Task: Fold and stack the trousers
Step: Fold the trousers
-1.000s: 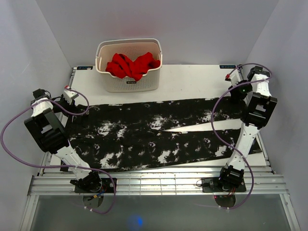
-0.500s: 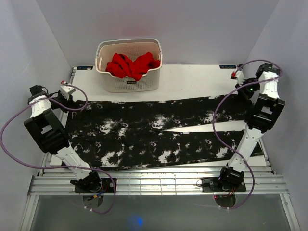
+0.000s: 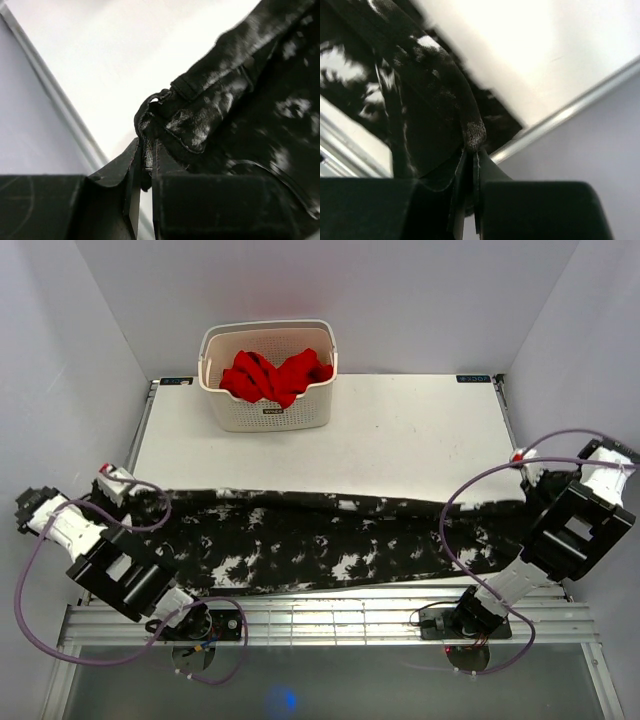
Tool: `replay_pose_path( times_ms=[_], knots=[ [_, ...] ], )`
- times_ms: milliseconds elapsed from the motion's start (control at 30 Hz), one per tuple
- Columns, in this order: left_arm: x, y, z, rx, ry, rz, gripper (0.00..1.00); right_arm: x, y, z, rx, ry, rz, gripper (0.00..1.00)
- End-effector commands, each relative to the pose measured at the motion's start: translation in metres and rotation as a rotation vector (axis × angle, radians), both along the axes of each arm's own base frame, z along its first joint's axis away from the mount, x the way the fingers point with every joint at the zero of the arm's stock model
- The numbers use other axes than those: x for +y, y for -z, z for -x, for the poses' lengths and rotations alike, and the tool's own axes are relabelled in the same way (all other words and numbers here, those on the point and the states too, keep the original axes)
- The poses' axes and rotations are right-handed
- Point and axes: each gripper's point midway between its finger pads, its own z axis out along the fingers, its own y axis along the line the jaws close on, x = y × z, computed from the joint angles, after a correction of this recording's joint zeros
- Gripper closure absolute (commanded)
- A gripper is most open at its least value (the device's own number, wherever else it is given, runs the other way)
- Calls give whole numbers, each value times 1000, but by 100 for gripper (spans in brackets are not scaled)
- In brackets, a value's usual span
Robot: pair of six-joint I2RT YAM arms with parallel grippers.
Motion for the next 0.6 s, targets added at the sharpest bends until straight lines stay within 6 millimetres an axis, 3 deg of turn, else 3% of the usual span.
replay_pose_path(
  times_ms=[0,67,100,167,200,267,300,433,567],
  knots=[
    [-20,54,57,131,114,-63,100,-13,44,45,96,-110,118,92],
    [-17,87,82,276,121,-79,100,-28,67,58,135,-95,177,92],
    [-9,101,87,329,83,-83,100,-26,83,68,179,-86,162,92],
    [-7,133,104,456,60,-57,100,-34,93,63,176,-56,183,92],
    [4,143,101,470,33,-88,100,-38,98,58,178,-39,177,92],
    [5,164,107,574,-31,-44,100,-41,102,48,178,3,178,92],
    [17,171,94,560,-65,-88,100,-41,106,41,184,5,178,92],
    [21,189,65,643,-226,-34,100,-36,111,20,163,19,198,92],
    [22,187,3,618,-282,-25,100,-20,111,-7,125,40,196,92]
  ],
)
